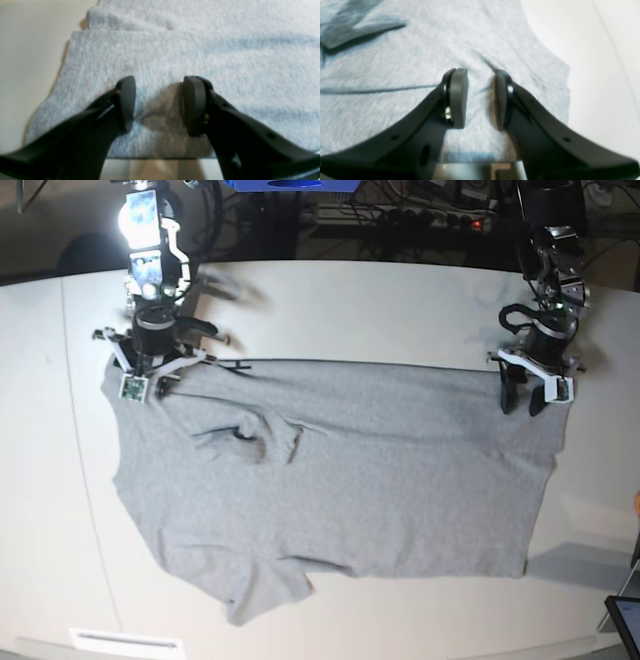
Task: Fold the T-shirt properly
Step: 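Grasp the folded edge with both grippers and pull it away from the hem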
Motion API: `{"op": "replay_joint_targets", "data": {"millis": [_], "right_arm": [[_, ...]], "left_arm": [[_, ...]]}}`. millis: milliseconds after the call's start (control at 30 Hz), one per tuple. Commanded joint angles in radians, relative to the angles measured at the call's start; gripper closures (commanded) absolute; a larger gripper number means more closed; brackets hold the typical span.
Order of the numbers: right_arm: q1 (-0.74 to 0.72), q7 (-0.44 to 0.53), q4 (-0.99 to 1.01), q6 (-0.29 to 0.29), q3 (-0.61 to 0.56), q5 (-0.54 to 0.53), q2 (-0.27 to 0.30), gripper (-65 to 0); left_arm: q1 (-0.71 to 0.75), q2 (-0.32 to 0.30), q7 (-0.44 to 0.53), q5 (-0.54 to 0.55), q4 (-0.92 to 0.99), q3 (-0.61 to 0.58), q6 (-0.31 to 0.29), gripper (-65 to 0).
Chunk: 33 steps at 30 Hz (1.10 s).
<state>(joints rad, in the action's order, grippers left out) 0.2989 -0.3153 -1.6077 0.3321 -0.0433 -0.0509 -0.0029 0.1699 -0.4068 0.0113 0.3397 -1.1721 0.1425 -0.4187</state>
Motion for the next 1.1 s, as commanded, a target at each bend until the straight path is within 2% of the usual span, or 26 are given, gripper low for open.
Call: {"op": "replay_joint_targets", "data": {"millis": [0,100,300,367,567,833,1067], "right_arm": [[0.009,-0.031,-0.013,0.025,0.007,0.009,0.007,-18.7],[0.026,-0.031,-0.029,0.025,0.001,0.009,0.039,-18.7],[0.061,-0.031,-0.078,0.026,0.009,0.009,0.048,-18.7],[0.081,-0.031,-0.084,0.031,0.009,0.009,0.067,-18.7],[0.113,-0.031,-0.089,0.032,0.009,0.009,0.067,-18.6],[0.171,-0.025,-0.096,0.032,0.013,0.009,0.067,-18.6],[0.188,-0.023,-0.096,0.032,0.104,0.004,0.06,-18.6]], "left_arm": [[0.015,-0.008,-0.041,-0.027,-0.019,0.001,0.004,-30.1],[0.043,0.003,-0.043,-0.029,-0.053,0.001,0.004,-30.1],[0.101,-0.002,-0.043,-0.029,-0.07,0.001,0.004,-30.1],[0.139,-0.002,-0.043,-0.029,-0.105,0.001,0.004,-30.1],[0.245,0.003,-0.043,-0.029,-0.199,0.001,0.004,-30.1],[0.319,0.003,-0.038,-0.029,-0.216,0.01,0.004,-30.1],[0.343,0.004,-0.035,-0.029,-0.216,0.001,0.004,-30.1]]}}
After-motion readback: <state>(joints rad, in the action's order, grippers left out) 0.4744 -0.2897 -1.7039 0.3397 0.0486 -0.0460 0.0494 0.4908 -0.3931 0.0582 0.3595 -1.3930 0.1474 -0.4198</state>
